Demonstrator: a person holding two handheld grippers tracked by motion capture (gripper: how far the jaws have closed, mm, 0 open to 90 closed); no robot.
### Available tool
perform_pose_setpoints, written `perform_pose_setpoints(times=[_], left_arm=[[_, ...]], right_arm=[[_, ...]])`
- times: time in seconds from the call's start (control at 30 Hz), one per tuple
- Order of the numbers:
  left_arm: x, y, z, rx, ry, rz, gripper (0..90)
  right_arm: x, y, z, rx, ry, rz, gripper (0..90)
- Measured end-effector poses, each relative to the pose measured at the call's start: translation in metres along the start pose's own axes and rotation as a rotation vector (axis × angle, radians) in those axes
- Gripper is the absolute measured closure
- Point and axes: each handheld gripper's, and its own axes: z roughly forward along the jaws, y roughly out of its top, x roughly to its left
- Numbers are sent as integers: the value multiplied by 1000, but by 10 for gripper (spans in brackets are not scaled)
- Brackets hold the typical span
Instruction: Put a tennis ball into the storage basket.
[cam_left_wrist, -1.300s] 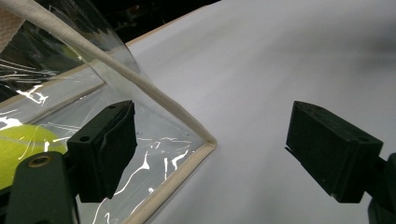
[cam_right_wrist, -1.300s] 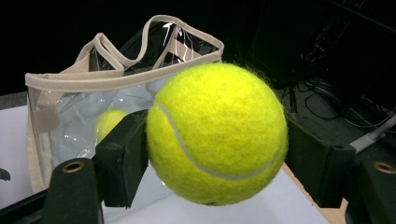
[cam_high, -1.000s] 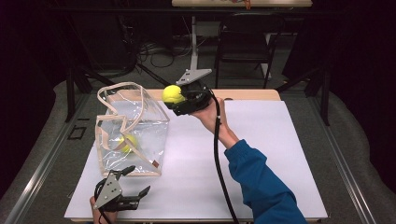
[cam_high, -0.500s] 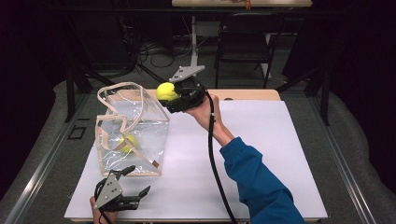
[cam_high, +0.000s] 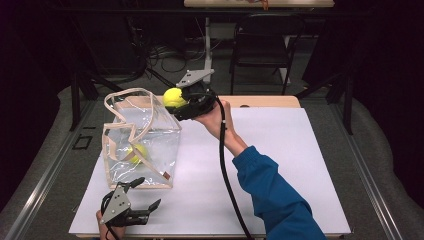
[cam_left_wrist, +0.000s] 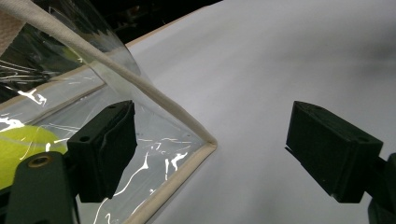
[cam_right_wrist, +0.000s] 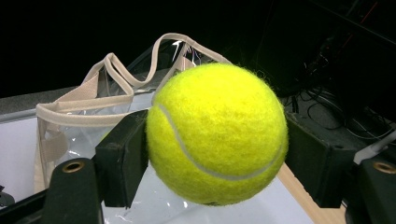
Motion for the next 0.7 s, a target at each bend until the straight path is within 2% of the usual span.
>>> perform_pose_setpoints(times=[0.7], left_arm=[[0, 0, 0, -1, 0, 0, 159]], right_arm=[[7, 15, 5, -1, 20, -18, 262]])
